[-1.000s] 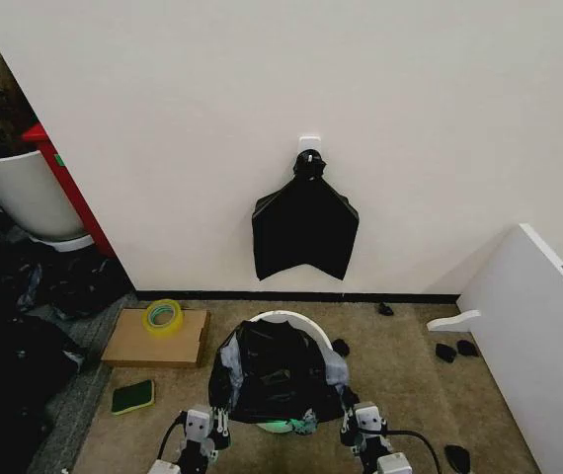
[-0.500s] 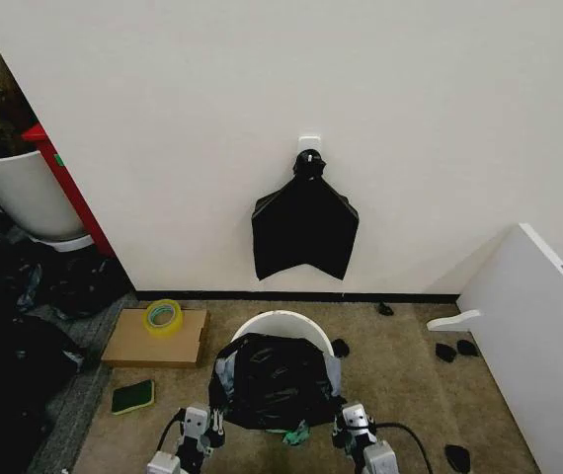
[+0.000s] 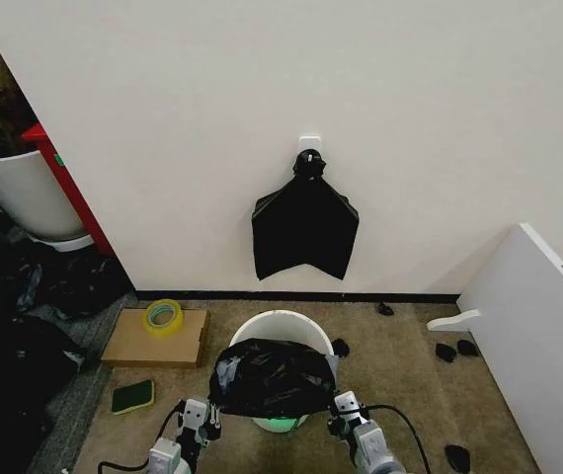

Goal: Place the garbage bag over the trash bin.

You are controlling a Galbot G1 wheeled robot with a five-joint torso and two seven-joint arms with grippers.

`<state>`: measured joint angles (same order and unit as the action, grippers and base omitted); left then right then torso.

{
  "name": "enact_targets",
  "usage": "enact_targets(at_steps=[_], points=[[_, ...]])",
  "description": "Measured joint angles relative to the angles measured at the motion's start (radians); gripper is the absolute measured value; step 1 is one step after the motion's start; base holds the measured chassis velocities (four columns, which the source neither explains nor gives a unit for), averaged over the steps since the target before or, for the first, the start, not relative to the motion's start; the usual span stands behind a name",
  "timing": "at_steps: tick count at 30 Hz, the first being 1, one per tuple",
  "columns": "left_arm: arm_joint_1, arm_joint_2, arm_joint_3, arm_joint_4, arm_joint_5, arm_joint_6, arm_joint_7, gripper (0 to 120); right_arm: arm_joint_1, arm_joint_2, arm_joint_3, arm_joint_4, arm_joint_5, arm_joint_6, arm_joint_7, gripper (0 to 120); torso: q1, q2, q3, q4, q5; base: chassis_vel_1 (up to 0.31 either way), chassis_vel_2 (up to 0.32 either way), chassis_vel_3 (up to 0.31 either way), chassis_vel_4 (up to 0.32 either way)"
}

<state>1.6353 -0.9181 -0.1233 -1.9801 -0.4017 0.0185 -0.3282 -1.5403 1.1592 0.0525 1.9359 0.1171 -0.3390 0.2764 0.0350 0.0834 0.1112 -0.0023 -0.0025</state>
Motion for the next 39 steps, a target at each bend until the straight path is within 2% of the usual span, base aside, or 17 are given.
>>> enact_targets(at_steps=[5,6,7,8,11,12,15,16,19,20,23,24,27,29,31,35,39], points=[[0.005,0.000,-0.014,-0.010,-0.021,0.014,-0.006,0,-0.011,-0.006,0.003,0.007,-0.004,0.013,-0.002,0,0.000,0.000,0.000,0.0000,0.0000,0.000,0.000,0.000,0.000],[0.011,0.000,-0.016,-0.016,-0.022,0.018,-0.007,1,-0.020,-0.011,0.005,0.015,-0.004,0.018,-0.004,0,0.000,0.000,0.000,0.0000,0.0000,0.000,0.000,0.000,0.000],[0.022,0.000,-0.022,-0.027,-0.015,0.022,-0.006,8,-0.035,-0.017,0.006,0.026,-0.006,0.026,-0.006,5,0.000,0.000,0.000,0.0000,0.0000,0.000,0.000,0.000,0.000],[0.022,0.000,-0.022,-0.027,-0.015,0.022,-0.006,8,-0.035,-0.017,0.006,0.026,-0.006,0.026,-0.006,5,0.000,0.000,0.000,0.0000,0.0000,0.000,0.000,0.000,0.000],[0.050,0.003,-0.037,-0.064,0.006,0.035,-0.005,22,-0.087,-0.036,0.013,0.049,-0.059,0.090,-0.015,20,0.000,0.000,0.000,0.0000,0.0000,0.000,0.000,0.000,0.000],[0.050,0.003,-0.037,-0.064,0.006,0.035,-0.005,22,-0.087,-0.036,0.013,0.049,-0.059,0.090,-0.015,20,0.000,0.000,0.000,0.0000,0.0000,0.000,0.000,0.000,0.000],[0.091,0.013,-0.048,-0.108,0.027,0.036,0.005,34,-0.157,-0.050,0.028,0.069,-0.150,0.177,-0.027,33,0.000,0.000,0.000,0.0000,0.0000,0.000,0.000,0.000,0.000],[0.091,0.013,-0.048,-0.108,0.027,0.036,0.005,34,-0.157,-0.050,0.028,0.069,-0.150,0.177,-0.027,33,0.000,0.000,0.000,0.0000,0.0000,0.000,0.000,0.000,0.000],[0.131,0.025,-0.059,-0.142,0.040,0.028,0.014,51,-0.208,-0.067,0.042,0.091,-0.195,0.245,-0.028,48,0.000,0.000,0.000,-0.0001,0.0000,0.000,0.000,0.000,0.000],[0.131,0.025,-0.059,-0.142,0.040,0.028,0.014,51,-0.208,-0.067,0.042,0.091,-0.195,0.245,-0.028,48,0.000,0.000,0.000,-0.0001,0.0000,0.000,0.000,0.000,0.000],[0.173,0.036,-0.066,-0.170,0.040,0.002,0.014,66,-0.237,-0.084,0.066,0.100,-0.204,0.335,-0.041,63,0.000,0.000,0.000,0.0000,0.0001,0.000,0.000,0.000,0.000],[0.173,0.036,-0.066,-0.170,0.040,0.002,0.014,66,-0.237,-0.084,0.066,0.100,-0.204,0.335,-0.041,63,0.000,0.000,0.000,0.0000,0.0001,0.000,0.000,0.000,0.000],[0.215,0.051,-0.075,-0.199,0.025,-0.048,0.014,79,-0.265,-0.101,0.097,0.109,-0.188,0.408,-0.061,78,0.000,0.000,0.000,0.0001,0.0001,0.000,0.000,0.000,0.000],[0.224,0.053,-0.086,-0.205,0.010,-0.062,0.014,84,-0.276,-0.106,0.105,0.112,-0.179,0.427,-0.068,81,0.000,0.000,0.000,0.0001,0.0000,0.000,0.000,0.000,0.000],[0.245,0.055,-0.134,-0.218,-0.029,-0.091,0.016,94,-0.294,-0.112,0.123,0.116,-0.163,0.465,-0.089,91,0.000,0.000,0.000,0.0000,0.0001,0.000,0.000,0.000,0.000],[0.268,0.053,-0.202,-0.221,-0.071,-0.109,0.019,100,-0.317,-0.123,0.149,0.117,-0.143,0.523,-0.137,100,0.000,0.000,0.000,0.0000,0.0000,0.000,0.000,0.000,0.000],[0.292,0.049,-0.259,-0.219,-0.108,-0.135,0.026,100,-0.326,-0.128,0.167,0.111,-0.121,0.583,-0.171,100,0.000,0.000,0.000,0.0000,0.0000,0.000,0.000,0.000,0.000]])
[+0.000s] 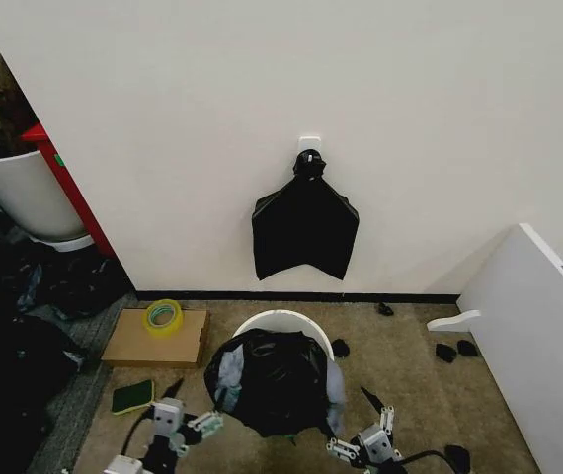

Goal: Place the garbage bag over the trash bin.

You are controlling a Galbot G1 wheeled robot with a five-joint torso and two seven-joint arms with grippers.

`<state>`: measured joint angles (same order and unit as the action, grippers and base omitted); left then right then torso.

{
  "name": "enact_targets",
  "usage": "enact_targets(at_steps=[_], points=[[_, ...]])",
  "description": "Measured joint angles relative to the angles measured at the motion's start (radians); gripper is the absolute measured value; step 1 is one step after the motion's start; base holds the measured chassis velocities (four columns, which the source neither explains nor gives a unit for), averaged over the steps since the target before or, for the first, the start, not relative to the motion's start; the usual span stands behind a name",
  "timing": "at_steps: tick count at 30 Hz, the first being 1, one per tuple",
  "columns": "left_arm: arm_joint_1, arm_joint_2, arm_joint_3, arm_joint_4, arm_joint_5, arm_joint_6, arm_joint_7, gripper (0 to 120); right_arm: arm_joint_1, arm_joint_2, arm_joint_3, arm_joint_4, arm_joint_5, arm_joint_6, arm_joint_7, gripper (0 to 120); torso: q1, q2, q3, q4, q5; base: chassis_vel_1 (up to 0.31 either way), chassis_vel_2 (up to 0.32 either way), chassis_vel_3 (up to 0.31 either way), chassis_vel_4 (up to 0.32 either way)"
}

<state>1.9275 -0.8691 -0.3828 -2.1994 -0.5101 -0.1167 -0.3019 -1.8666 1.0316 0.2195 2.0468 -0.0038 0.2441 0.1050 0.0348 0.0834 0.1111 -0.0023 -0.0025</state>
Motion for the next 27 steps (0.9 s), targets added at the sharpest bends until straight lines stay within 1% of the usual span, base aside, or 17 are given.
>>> enact_targets(at_steps=[3,6,11,12,14,16,17,18,19,20,21,22,23,24,25,26,27], points=[[0.014,-0.004,-0.031,-0.006,-0.023,-0.018,0.011,100,-0.001,0.000,0.010,0.001,0.025,0.026,-0.007,100,0.000,0.000,0.000,0.0000,0.0000,0.000,0.000,0.000,0.000],[0.042,-0.014,-0.076,-0.036,-0.074,-0.058,0.045,100,0.007,0.005,0.030,0.024,0.101,0.051,-0.019,100,0.000,0.000,0.000,0.0000,0.0001,0.000,0.000,0.000,0.000],[0.059,-0.028,-0.105,-0.063,-0.101,-0.110,0.074,100,0.017,-0.001,0.050,0.082,0.197,0.043,-0.057,100,0.000,0.000,0.000,0.0001,0.0001,0.000,0.000,0.000,0.000],[0.057,-0.032,-0.108,-0.066,-0.105,-0.120,0.077,100,0.023,-0.005,0.057,0.104,0.228,0.029,-0.070,100,0.000,0.000,0.000,0.0000,0.0001,0.000,0.000,0.000,0.000],[0.033,-0.043,-0.103,-0.068,-0.109,-0.133,0.078,100,0.053,-0.022,0.078,0.152,0.322,-0.045,-0.091,100,0.000,0.000,0.000,-0.0001,0.0001,0.000,0.000,0.000,0.000],[0.033,-0.043,-0.103,-0.068,-0.109,-0.133,0.078,100,0.053,-0.022,0.078,0.152,0.322,-0.045,-0.091,100,0.000,0.000,0.000,-0.0001,0.0001,0.000,0.000,0.000,0.000],[0.015,-0.047,-0.090,-0.068,-0.109,-0.136,0.080,100,0.085,-0.038,0.100,0.176,0.393,-0.110,-0.103,100,0.000,0.000,0.000,0.0000,0.0000,0.000,0.000,0.000,0.000],[0.009,-0.048,-0.085,-0.068,-0.109,-0.137,0.081,100,0.098,-0.045,0.112,0.186,0.423,-0.140,-0.109,100,0.000,0.000,0.000,0.0005,-0.0003,0.000,0.000,0.000,0.000],[-0.003,-0.049,-0.071,-0.064,-0.106,-0.139,0.086,100,0.121,-0.061,0.138,0.192,0.493,-0.220,-0.128,100,0.000,0.000,0.000,-0.0006,0.0002,0.000,0.000,0.000,0.000],[-0.015,-0.053,-0.049,-0.060,-0.090,-0.148,0.101,100,0.185,-0.101,0.173,0.183,0.590,-0.332,-0.162,100,0.000,0.000,0.000,-0.0009,0.0002,0.000,0.000,0.000,0.000],[-0.015,-0.053,-0.049,-0.060,-0.090,-0.148,0.101,100,0.185,-0.101,0.173,0.183,0.590,-0.332,-0.162,100,0.000,0.000,0.000,-0.0009,0.0002,0.000,0.000,0.000,0.000],[-0.012,-0.061,-0.041,-0.058,-0.071,-0.159,0.112,100,0.255,-0.137,0.182,0.160,0.652,-0.398,-0.190,100,0.000,0.000,0.000,-0.0005,-0.0004,0.000,0.000,0.000,0.000],[0.003,-0.076,-0.036,-0.054,-0.032,-0.182,0.130,100,0.360,-0.190,0.163,0.117,0.729,-0.480,-0.242,100,0.000,0.000,0.000,0.0001,0.0004,0.000,0.000,0.000,0.000],[0.012,-0.084,-0.035,-0.054,-0.013,-0.194,0.138,100,0.431,-0.223,0.137,0.081,0.766,-0.522,-0.282,100,0.000,0.000,0.000,0.0006,0.0007,0.000,0.000,0.000,0.000],[0.019,-0.090,-0.034,-0.052,0.001,-0.202,0.144,100,0.482,-0.242,0.114,0.056,0.787,-0.544,-0.308,100,0.000,0.000,0.000,0.0005,0.0006,0.000,0.000,0.000,0.000],[0.019,-0.090,-0.034,-0.052,0.001,-0.202,0.144,100,0.482,-0.242,0.114,0.056,0.787,-0.544,-0.308,100,0.000,0.000,0.000,0.0005,0.0006,0.000,0.000,0.000,0.000],[0.029,-0.098,-0.033,-0.052,0.013,-0.208,0.149,100,0.573,-0.265,0.072,0.012,0.820,-0.575,-0.339,100,0.000,0.000,0.000,0.0003,0.0002,0.000,0.000,0.000,0.000]])
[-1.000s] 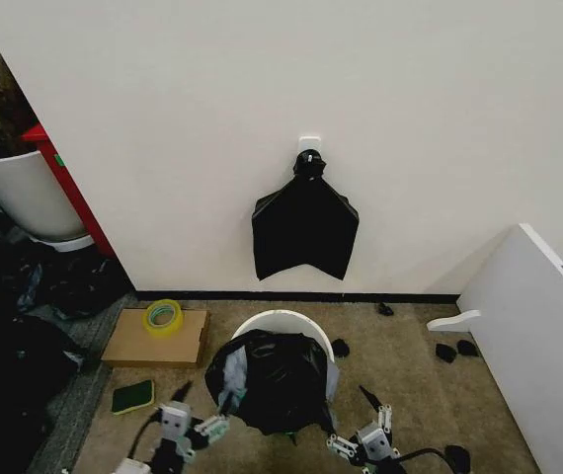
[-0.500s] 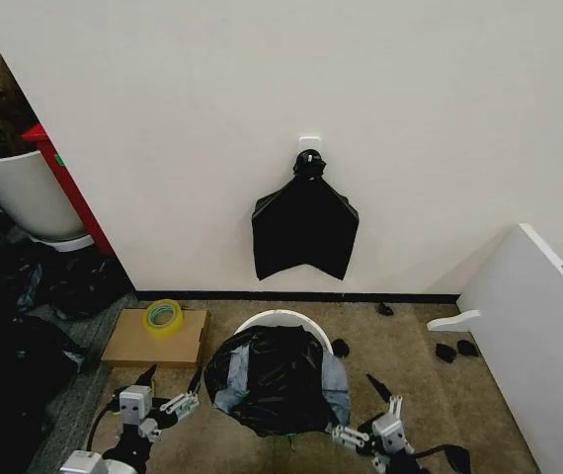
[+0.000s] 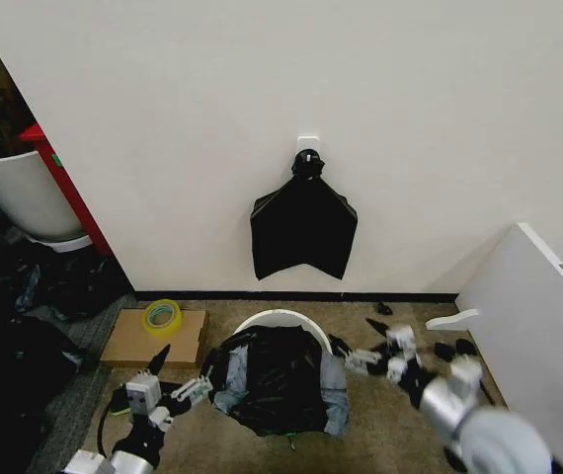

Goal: Place the garbage bag over the trash bin.

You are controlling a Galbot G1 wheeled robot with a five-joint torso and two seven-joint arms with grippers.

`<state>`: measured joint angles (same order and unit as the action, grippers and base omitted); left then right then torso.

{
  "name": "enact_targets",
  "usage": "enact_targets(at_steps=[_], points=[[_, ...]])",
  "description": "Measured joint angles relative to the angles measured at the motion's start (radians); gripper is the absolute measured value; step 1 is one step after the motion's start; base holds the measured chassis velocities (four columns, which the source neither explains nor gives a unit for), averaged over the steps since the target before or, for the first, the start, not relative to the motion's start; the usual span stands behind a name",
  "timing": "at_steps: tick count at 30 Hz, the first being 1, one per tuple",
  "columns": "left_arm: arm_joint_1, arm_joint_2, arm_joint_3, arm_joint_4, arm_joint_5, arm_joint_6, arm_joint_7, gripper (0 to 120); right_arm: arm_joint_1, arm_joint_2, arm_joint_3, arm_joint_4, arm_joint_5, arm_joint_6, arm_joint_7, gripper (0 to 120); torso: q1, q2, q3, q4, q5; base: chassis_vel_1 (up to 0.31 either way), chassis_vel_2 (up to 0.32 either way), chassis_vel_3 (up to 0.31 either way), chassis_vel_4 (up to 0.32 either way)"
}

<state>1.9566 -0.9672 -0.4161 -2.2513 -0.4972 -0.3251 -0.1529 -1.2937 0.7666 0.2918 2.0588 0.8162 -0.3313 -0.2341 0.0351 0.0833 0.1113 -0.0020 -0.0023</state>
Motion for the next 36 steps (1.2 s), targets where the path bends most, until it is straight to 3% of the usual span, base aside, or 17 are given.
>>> enact_targets(at_steps=[2,3,7,11,17,27,36], points=[[0.010,-0.013,0.000,-0.001,0.012,-0.005,0.006,100,0.148,-0.025,-0.079,-0.074,0.044,-0.033,-0.048,100,0.000,0.000,0.000,-0.0001,0.0001,0.000,0.000,0.000,0.000],[0.010,-0.013,0.000,-0.001,0.012,-0.005,0.006,100,0.148,-0.025,-0.079,-0.074,0.044,-0.033,-0.048,100,0.000,0.000,0.000,-0.0001,0.0001,0.000,0.000,0.000,0.000],[0.029,-0.037,-0.014,0.012,0.046,-0.021,0.025,100,0.428,-0.038,-0.286,-0.294,0.029,-0.038,-0.156,100,0.000,0.000,0.000,-0.0002,0.0001,0.000,0.000,0.000,0.000],[0.032,-0.048,-0.024,0.025,0.061,-0.028,0.029,99,0.564,-0.009,-0.409,-0.408,-0.034,-0.031,-0.230,100,0.000,0.000,0.000,-0.0001,0.0000,0.000,0.000,0.000,0.000],[0.048,-0.060,-0.035,0.018,0.071,-0.028,0.032,99,0.688,0.021,-0.543,-0.504,-0.051,-0.007,-0.284,100,0.000,0.000,0.000,-0.0002,-0.0005,0.000,0.000,0.000,0.000],[0.077,-0.072,-0.030,0.035,0.070,-0.033,0.032,99,0.739,0.078,-0.653,-0.608,-0.073,0.018,-0.326,100,0.000,0.000,0.000,-0.0002,-0.0001,0.000,0.000,0.000,0.000],[0.073,-0.074,-0.011,0.040,0.066,-0.031,0.024,98,0.758,0.097,-0.680,-0.631,-0.072,0.018,-0.329,68,0.000,0.000,0.000,-0.0003,-0.0003,0.000,0.000,0.000,0.000]])
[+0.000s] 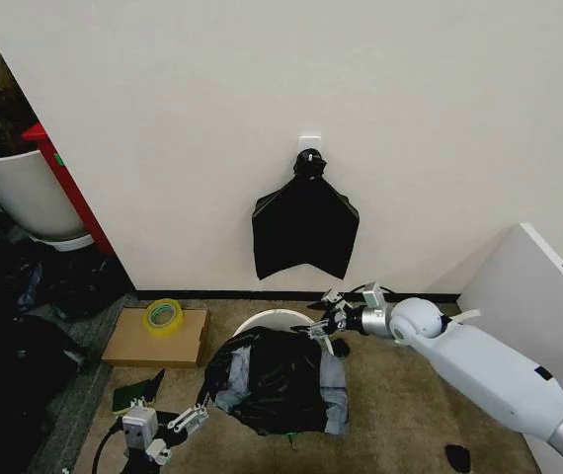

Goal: Place the garbage bag over the trash bin.

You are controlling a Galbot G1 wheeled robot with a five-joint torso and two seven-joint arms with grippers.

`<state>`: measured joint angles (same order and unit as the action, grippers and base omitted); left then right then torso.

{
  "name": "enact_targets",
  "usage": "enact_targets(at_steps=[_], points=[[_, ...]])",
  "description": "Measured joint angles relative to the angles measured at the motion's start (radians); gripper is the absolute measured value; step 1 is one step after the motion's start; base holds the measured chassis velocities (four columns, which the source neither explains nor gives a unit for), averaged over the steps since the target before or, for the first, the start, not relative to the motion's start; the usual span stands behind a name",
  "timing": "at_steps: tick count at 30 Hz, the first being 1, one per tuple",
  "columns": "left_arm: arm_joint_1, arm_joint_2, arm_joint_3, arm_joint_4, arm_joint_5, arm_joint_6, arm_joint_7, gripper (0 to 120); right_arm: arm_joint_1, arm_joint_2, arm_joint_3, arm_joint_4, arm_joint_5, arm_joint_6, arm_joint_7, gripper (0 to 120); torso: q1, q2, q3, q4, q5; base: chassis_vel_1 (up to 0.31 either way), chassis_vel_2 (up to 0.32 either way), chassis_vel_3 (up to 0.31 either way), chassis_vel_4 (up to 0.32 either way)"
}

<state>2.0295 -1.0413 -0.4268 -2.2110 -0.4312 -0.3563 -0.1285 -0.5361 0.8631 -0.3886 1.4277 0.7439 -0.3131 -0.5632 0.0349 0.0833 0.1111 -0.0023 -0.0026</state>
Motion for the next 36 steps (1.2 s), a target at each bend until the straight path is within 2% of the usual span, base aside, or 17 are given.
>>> enact_targets(at_steps=[1,3,7,9,11,13,16,19,31,35,36], points=[[-0.002,0.001,0.005,0.000,0.002,0.001,0.000,99,0.002,0.000,-0.004,-0.001,-0.002,-0.003,-0.005,62,0.000,0.000,0.000,-0.0001,0.0000,0.000,0.000,0.000,0.000],[-0.003,0.001,0.008,0.001,0.003,0.002,0.000,99,0.003,0.001,-0.007,-0.004,-0.003,-0.005,-0.007,60,0.000,0.000,0.000,-0.0001,0.0000,0.000,0.000,0.000,0.000],[-0.007,0.005,0.016,0.001,0.005,0.006,-0.001,98,0.012,0.011,-0.016,-0.024,-0.008,-0.009,-0.015,40,0.000,0.000,0.000,0.0000,0.0001,0.000,0.000,0.000,0.000],[-0.007,0.005,0.016,0.001,0.005,0.006,-0.001,98,0.014,0.014,-0.016,-0.028,-0.008,-0.010,-0.015,36,0.000,0.000,0.000,-0.0001,0.0001,0.000,0.000,0.000,0.000],[-0.007,0.006,0.016,0.001,0.005,0.007,-0.002,98,0.019,0.021,-0.018,-0.036,-0.007,-0.011,-0.015,25,0.000,0.000,0.000,0.0000,0.0001,0.000,0.000,0.000,0.000],[-0.007,0.006,0.016,0.001,0.004,0.007,-0.002,98,0.019,0.022,-0.018,-0.036,-0.007,-0.011,-0.014,22,0.000,0.000,0.000,0.0000,0.0000,0.000,0.000,0.000,0.000],[-0.008,0.008,0.015,0.001,0.002,0.009,-0.004,98,0.019,0.029,-0.018,-0.038,-0.004,-0.012,-0.006,8,0.000,0.000,0.000,0.0000,0.0003,0.000,0.000,0.000,0.000],[-0.014,0.007,0.017,0.000,0.001,0.011,-0.006,99,0.010,0.034,-0.004,-0.036,-0.001,-0.014,0.014,3,0.000,0.000,0.000,-0.0001,0.0000,0.000,0.000,0.000,0.000],[-0.019,0.007,0.015,-0.008,-0.010,0.019,-0.009,99,-0.028,0.024,0.044,0.003,0.048,-0.047,0.068,3,0.000,0.000,0.000,0.0001,0.0003,0.000,0.000,0.000,0.000],[-0.016,0.011,0.006,-0.008,-0.024,0.020,-0.009,99,-0.073,-0.005,0.119,0.031,0.152,-0.087,0.130,3,0.000,0.000,0.000,0.0002,0.0001,0.000,0.000,0.000,0.000],[-0.016,0.012,0.003,-0.008,-0.031,0.020,-0.010,99,-0.114,-0.022,0.171,0.058,0.203,-0.115,0.175,3,0.000,0.000,0.000,0.0000,0.0002,0.000,0.000,0.000,0.000]])
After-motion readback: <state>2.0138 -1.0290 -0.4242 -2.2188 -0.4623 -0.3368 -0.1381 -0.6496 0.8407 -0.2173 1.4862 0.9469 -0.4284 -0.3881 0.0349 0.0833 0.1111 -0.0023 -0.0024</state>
